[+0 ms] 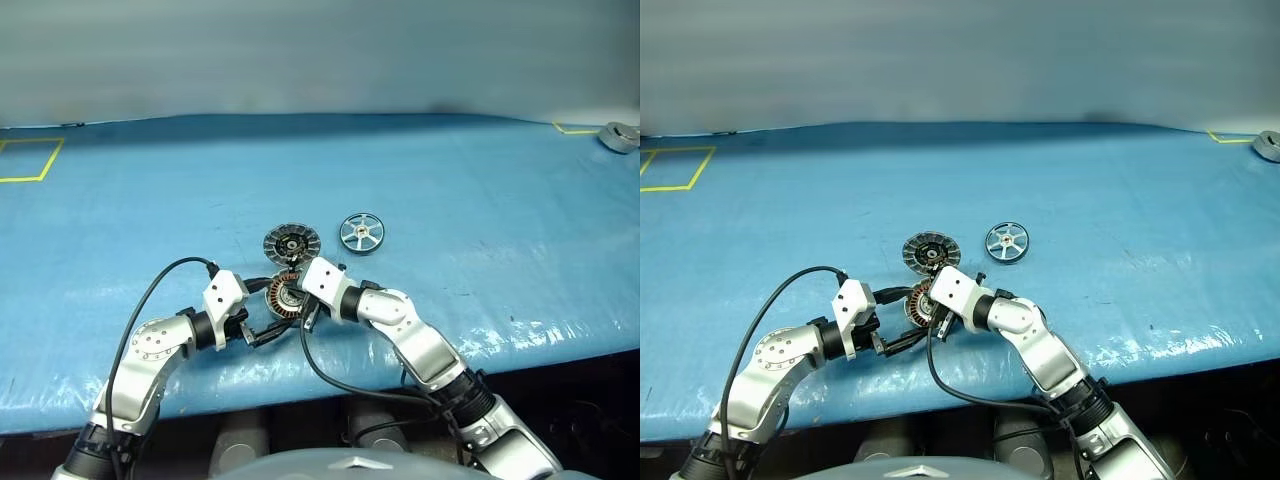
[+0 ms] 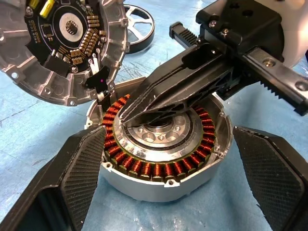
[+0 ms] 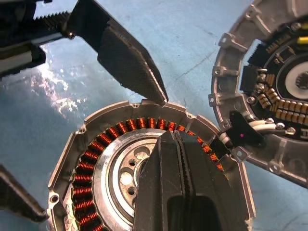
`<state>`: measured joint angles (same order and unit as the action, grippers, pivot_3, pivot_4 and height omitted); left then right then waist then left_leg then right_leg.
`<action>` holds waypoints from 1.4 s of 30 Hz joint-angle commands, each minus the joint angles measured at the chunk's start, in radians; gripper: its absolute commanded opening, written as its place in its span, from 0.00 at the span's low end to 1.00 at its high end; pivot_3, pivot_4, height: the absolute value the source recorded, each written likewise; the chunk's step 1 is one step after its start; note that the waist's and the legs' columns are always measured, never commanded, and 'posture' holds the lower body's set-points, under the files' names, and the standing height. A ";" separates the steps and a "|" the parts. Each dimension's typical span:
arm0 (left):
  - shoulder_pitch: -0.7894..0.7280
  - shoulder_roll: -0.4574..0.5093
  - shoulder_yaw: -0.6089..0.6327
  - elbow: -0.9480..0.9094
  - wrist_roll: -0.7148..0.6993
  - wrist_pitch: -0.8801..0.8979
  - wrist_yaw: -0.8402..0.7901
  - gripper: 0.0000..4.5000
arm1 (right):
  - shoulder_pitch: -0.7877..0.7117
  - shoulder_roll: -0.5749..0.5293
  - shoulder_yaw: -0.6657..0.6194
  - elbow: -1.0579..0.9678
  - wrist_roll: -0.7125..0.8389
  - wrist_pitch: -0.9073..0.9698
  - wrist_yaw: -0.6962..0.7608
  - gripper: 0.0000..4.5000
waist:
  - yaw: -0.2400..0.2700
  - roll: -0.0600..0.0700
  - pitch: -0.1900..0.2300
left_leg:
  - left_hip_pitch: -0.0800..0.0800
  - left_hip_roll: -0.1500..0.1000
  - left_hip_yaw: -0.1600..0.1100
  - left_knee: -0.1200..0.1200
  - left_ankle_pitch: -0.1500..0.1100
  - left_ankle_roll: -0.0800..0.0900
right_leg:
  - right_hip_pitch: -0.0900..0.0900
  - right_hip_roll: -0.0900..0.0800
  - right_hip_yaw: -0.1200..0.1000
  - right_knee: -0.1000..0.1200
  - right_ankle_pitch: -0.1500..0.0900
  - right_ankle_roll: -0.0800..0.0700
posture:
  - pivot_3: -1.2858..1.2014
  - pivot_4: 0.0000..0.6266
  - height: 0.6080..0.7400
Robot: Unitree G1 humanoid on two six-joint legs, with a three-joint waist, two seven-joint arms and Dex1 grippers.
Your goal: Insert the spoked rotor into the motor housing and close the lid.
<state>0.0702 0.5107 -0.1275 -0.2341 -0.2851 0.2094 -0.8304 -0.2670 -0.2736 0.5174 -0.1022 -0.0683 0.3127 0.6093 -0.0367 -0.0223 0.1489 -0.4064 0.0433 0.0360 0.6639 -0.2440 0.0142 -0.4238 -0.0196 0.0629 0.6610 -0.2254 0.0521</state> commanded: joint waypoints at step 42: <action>-0.006 0.000 0.000 0.005 0.014 -0.025 -0.008 1.00 | 0.038 0.127 -0.127 0.119 0.143 0.242 -0.040 0.01 | -0.002 -0.001 -0.003 | 0.013 0.002 0.000 -0.003 0.000 0.000 | 0.010 -0.004 0.001 -0.001 -0.001 -0.001 | 0.52 0.24 1.00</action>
<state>0.0698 0.5127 -0.1280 -0.2216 -0.2739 0.2076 -0.8355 -0.2414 -0.1424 0.3988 -0.0579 0.0898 0.4751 0.6126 -0.0391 -0.0231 0.1461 -0.3935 0.0454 0.0357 0.6608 -0.2443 0.0142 -0.4138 -0.0228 0.0634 0.6598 -0.2264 0.0512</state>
